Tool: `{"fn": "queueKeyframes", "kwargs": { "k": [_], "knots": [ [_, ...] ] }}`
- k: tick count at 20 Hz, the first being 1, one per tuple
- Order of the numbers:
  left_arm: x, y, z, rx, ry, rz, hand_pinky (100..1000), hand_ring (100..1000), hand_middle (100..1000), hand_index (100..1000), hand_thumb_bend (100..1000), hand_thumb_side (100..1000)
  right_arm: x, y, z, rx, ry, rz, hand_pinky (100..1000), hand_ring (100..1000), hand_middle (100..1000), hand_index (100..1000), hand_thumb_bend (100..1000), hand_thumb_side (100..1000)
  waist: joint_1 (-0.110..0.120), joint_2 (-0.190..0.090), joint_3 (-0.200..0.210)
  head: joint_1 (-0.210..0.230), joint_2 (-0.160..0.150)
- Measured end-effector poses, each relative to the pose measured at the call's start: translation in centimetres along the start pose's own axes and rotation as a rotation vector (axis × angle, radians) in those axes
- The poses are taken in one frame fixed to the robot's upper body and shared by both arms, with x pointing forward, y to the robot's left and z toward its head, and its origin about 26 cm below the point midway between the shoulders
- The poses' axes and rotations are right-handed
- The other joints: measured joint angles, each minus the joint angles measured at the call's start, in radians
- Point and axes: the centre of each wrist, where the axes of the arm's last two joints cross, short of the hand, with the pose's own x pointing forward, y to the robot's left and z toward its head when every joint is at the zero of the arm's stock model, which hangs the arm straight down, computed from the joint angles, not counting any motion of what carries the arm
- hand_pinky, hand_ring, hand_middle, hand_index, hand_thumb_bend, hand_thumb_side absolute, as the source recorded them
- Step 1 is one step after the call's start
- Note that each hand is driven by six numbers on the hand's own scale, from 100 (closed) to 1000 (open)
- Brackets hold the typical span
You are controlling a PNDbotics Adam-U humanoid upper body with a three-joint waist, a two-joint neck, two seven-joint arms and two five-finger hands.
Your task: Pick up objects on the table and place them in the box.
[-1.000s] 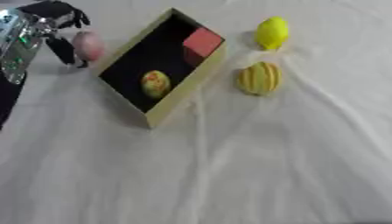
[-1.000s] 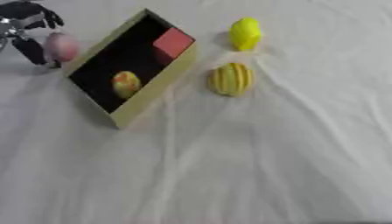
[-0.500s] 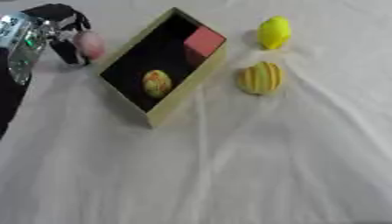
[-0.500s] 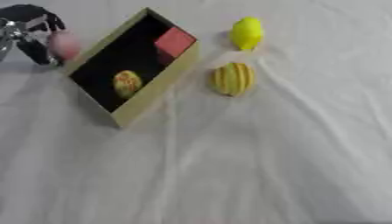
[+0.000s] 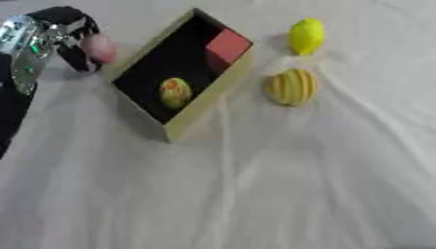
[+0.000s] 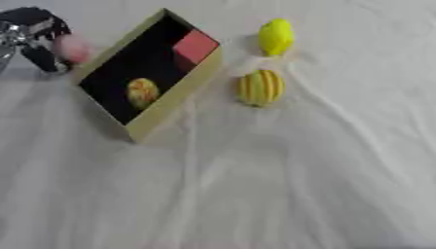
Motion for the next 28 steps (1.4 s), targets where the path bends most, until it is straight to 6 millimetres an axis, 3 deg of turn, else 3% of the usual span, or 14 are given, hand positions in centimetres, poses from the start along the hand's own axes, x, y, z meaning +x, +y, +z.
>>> {"fn": "queueKeyframes", "kwargs": {
  "k": [9,15,20,28],
  "knots": [
    [-0.1,0.5,0.0,0.022,0.016,0.007,640,606,494,619,471,100,-0.1,0.0,0.1,0.003,0.008,0.0,917,845,644,877,100,688,0.0,0.0,0.001,0.0,0.0],
    [-0.2,0.8,0.2,0.057,0.03,0.02,604,563,454,582,377,100,-0.1,0.0,0.2,0.002,0.014,0.0,917,845,644,878,100,688,0.001,-0.001,0.004,0.0,0.0],
    [0.2,1.4,0.5,0.097,0.016,0.03,579,545,448,599,390,100,-0.1,0.0,0.2,0.001,0.015,0.0,917,845,645,878,100,688,0.001,-0.008,0.004,0.0,0.0],
    [0.7,2.2,1.6,0.184,-0.022,0.027,477,481,357,505,409,100,-0.1,0.0,0.4,0.001,0.02,0.0,918,845,645,880,100,689,0.001,-0.012,0.005,0.0,0.0]
  ]
}}
